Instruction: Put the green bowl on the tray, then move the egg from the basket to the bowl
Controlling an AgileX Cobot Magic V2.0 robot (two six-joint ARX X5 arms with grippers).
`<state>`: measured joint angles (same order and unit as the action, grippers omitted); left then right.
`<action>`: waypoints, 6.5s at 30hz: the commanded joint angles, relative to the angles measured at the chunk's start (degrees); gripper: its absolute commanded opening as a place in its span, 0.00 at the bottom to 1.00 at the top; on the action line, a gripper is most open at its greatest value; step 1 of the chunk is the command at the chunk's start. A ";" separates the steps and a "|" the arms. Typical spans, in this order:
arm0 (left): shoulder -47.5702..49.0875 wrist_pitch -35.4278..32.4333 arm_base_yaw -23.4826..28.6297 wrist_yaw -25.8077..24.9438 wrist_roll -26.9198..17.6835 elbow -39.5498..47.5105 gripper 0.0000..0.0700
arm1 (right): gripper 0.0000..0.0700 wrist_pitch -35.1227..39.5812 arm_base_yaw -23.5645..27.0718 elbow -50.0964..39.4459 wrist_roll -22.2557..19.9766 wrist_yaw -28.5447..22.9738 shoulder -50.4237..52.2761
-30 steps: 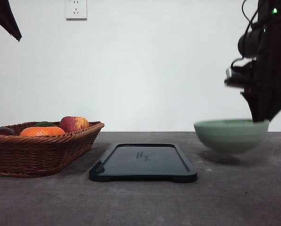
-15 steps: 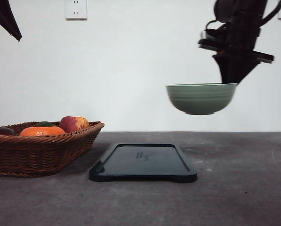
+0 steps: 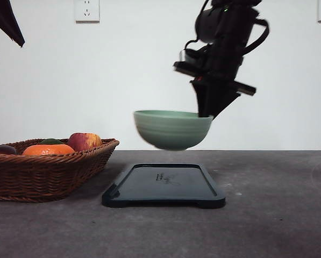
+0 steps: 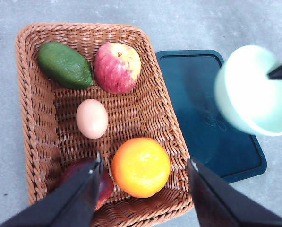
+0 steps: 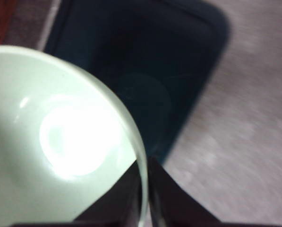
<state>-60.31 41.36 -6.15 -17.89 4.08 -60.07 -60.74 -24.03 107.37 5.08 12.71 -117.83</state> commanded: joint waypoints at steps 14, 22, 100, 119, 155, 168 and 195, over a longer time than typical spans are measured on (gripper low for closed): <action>-0.39 -0.26 -0.15 -0.15 0.02 -1.60 0.50 | 0.00 1.72 -0.14 6.12 1.73 0.81 -9.13; -0.39 -0.22 -0.15 -0.15 0.02 -1.60 0.50 | 0.00 1.38 -0.39 6.10 1.54 0.81 -10.97; -12.57 2.43 -6.78 6.70 2.28 -7.53 0.50 | 0.30 28.51 2.54 -69.68 2.58 -4.20 70.03; -36.55 3.36 -6.74 15.02 0.32 -18.64 0.52 | 0.30 29.23 2.54 -69.68 3.15 -5.68 70.03; -47.25 -2.29 -6.56 16.83 -0.37 -18.64 0.61 | 0.30 30.90 2.53 -69.68 4.61 -5.70 70.03; -47.20 -1.65 -6.56 16.83 -0.12 -18.89 0.32 | 0.30 30.89 2.51 -69.68 5.03 -5.70 70.03; -24.68 -8.57 -8.89 0.11 2.72 -20.11 0.32 | 0.30 31.16 2.51 -69.68 4.95 -5.73 69.99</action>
<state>-84.28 33.45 -14.72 -17.13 5.68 -78.91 -30.33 -21.32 37.47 9.45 7.27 -47.37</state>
